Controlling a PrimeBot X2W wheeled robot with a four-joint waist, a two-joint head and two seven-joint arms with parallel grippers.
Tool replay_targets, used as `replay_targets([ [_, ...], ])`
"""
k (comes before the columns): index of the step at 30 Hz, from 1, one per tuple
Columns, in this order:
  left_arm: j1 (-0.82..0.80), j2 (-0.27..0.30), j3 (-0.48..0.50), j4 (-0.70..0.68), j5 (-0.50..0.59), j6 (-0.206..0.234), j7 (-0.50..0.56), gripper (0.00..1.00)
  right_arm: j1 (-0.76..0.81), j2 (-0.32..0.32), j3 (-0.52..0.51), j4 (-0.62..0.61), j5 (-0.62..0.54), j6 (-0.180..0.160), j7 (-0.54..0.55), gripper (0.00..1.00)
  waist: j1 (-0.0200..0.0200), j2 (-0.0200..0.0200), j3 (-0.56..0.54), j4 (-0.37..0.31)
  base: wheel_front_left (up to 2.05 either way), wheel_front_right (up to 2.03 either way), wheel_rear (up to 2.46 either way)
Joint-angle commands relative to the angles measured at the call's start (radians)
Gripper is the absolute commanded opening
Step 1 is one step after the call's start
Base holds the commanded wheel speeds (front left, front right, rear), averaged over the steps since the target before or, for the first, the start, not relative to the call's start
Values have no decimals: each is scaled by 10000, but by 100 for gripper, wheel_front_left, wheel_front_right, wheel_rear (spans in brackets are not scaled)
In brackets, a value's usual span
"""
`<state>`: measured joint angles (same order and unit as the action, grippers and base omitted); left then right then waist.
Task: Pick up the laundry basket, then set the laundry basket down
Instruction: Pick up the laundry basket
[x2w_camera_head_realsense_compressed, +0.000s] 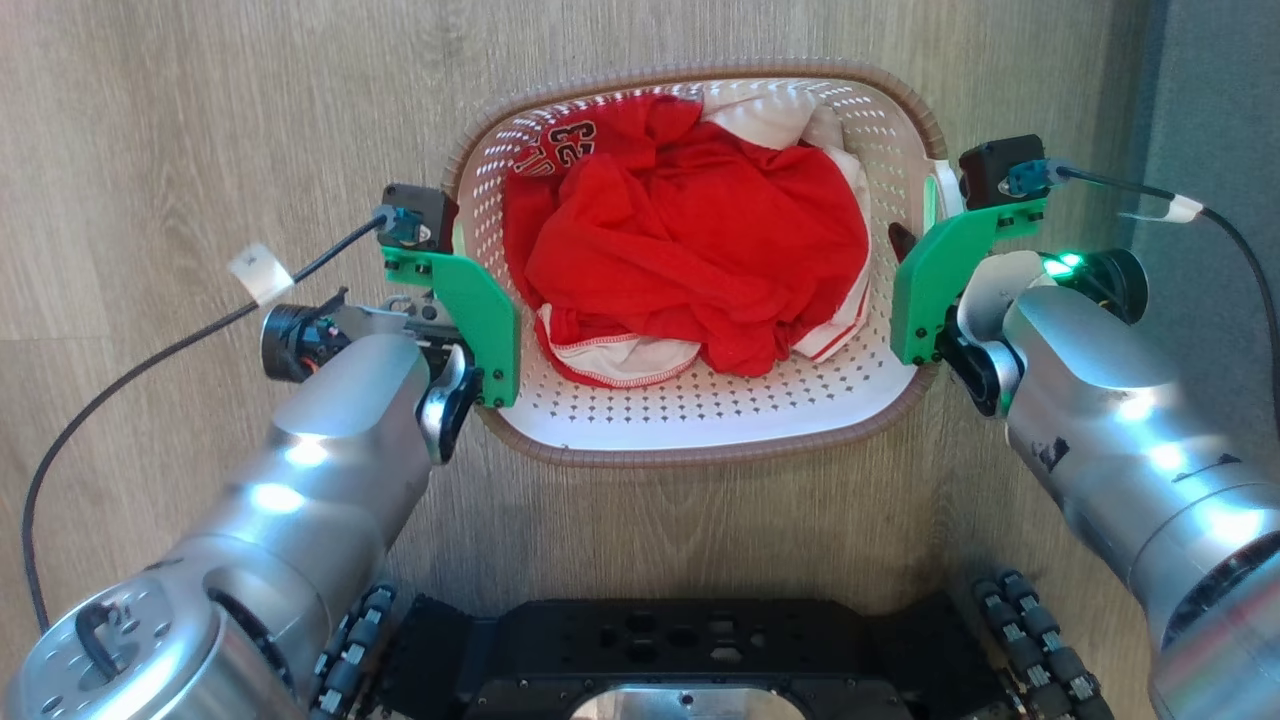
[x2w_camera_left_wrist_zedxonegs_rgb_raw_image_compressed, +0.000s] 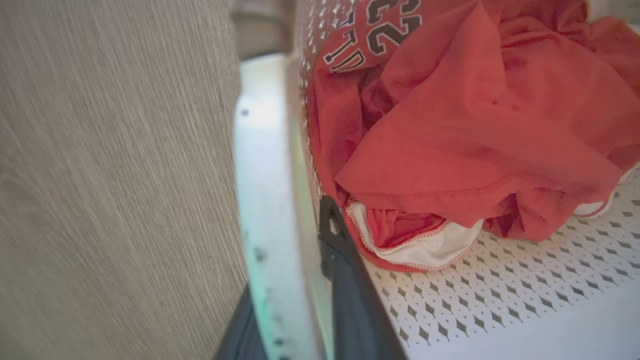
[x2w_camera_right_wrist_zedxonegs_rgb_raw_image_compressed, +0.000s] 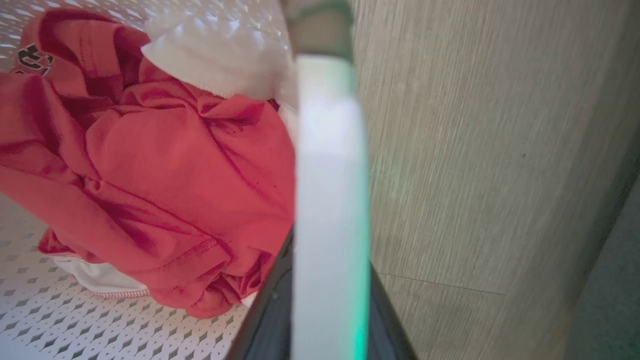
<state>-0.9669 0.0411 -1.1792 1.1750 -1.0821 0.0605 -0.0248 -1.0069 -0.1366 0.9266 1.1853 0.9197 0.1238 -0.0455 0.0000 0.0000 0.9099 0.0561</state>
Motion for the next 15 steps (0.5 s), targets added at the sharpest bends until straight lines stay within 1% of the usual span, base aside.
replay_targets([
  [1, -16, 91, -35, -154, -50, -42, -31, 0, 461, 93, 225, 4, -1, 69, -108, 0, 0, 0, -2, 12, 0, 0, 0],
  [11, -40, 91, -412, -190, -345, -123, -141, 0, 474, -7, 506, 176, 294, 69, -22, 0, 0, 0, -111, 60, 0, 0, 0],
  [15, -8, 91, -597, -189, -341, -265, -67, 0, 532, -28, 655, 202, 477, 69, 358, 0, 0, 0, -309, 32, 0, 0, 0],
])
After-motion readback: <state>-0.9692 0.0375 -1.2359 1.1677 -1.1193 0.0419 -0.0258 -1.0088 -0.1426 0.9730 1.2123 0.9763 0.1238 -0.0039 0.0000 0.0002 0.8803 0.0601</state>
